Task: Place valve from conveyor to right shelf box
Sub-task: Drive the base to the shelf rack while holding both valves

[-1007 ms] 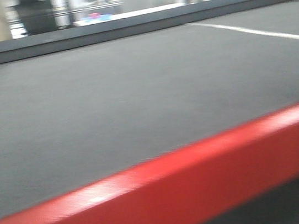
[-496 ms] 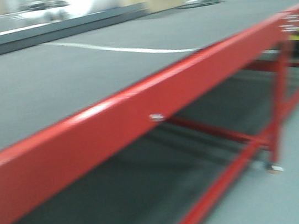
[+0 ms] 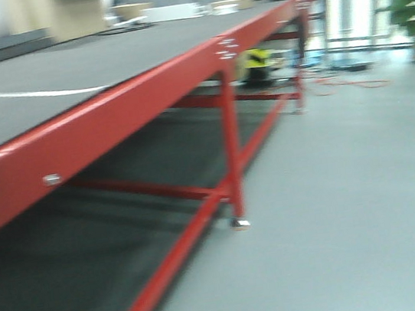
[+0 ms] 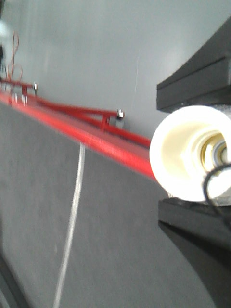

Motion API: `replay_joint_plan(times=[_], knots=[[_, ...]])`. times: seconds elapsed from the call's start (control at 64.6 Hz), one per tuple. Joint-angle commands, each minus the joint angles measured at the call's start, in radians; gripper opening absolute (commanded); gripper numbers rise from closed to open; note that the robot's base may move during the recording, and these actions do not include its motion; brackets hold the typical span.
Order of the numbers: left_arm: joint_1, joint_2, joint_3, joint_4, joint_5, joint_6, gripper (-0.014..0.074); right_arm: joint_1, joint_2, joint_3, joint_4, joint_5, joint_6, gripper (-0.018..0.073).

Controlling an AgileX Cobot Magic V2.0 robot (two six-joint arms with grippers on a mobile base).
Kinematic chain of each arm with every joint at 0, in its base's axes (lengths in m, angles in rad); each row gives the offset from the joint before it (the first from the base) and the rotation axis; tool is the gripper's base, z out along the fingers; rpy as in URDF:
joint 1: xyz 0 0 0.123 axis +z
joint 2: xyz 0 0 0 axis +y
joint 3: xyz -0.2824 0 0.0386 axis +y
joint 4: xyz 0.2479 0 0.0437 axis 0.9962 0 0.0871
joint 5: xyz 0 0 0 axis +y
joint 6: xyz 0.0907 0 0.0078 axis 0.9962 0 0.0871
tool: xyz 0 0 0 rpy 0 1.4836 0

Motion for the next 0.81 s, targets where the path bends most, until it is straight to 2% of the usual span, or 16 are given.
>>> replay_joint_plan(times=[0.0,0.79], knots=[[-0.003,-0.014,-0.006,-0.005,-0.053,-0.004,-0.0111,-0.002,-0.009,-0.009,-0.004,-0.078,-0.004,-0.0153],[-0.003,-0.014,-0.006,-0.005,-0.053,-0.004,-0.0111,-0.002,-0.009,-0.009,-0.004,-0.078,-0.004,-0.0153]])
